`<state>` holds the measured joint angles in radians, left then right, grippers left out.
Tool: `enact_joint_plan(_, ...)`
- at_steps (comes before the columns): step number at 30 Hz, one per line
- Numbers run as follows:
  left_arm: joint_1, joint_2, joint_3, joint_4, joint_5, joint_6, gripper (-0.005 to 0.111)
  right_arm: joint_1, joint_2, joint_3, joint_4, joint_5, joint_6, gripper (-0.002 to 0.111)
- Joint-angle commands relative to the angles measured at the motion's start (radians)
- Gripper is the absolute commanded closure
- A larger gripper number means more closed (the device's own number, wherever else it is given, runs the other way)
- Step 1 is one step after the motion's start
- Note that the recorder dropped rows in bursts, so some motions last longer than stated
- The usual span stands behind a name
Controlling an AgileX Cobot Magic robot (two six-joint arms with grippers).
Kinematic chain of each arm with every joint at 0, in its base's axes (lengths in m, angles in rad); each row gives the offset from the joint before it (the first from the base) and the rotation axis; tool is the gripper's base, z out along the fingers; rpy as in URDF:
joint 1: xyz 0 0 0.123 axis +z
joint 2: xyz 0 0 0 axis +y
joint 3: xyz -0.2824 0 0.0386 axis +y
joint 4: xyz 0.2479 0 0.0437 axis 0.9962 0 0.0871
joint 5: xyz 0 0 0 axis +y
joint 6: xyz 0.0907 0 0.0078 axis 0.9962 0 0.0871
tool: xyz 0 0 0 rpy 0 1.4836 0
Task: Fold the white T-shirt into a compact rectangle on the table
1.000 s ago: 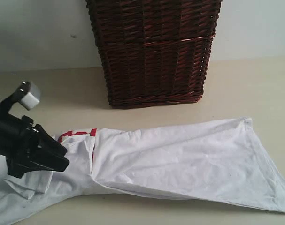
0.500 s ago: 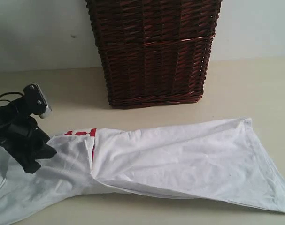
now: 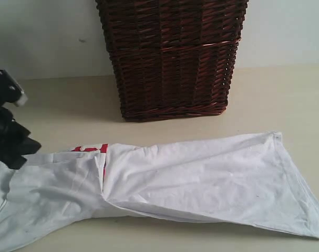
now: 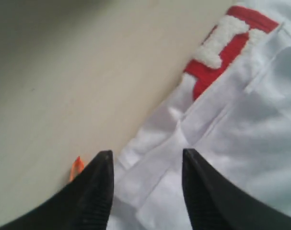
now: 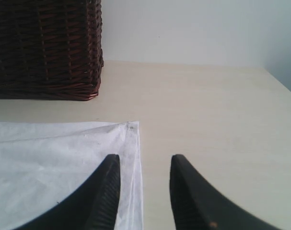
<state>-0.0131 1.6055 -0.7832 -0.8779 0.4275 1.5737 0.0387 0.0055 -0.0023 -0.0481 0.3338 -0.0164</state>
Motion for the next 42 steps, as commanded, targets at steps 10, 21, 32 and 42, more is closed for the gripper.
enact_joint_plan(10, 0.339, -0.059, 0.026, 0.175, 0.233, -0.617, 0.004, -0.003, -0.005, 0.002, -0.003, -0.007, -0.004, 0.073)
enact_joint_plan(21, 0.243, 0.043, 0.026, 0.122, 0.092, -0.617, 0.002, -0.003, -0.005, 0.002, -0.003, -0.007, -0.004, 0.073)
enact_joint_plan(32, 0.243, 0.145, 0.026, 0.161, 0.041, -0.602, 0.002, -0.003, -0.005, 0.002, -0.003, -0.007, 0.000, 0.073)
enact_joint_plan(42, 0.149, 0.252, 0.026, 0.121, 0.009, -0.532, 0.013, -0.003, -0.005, 0.002, -0.003, -0.007, 0.002, 0.073)
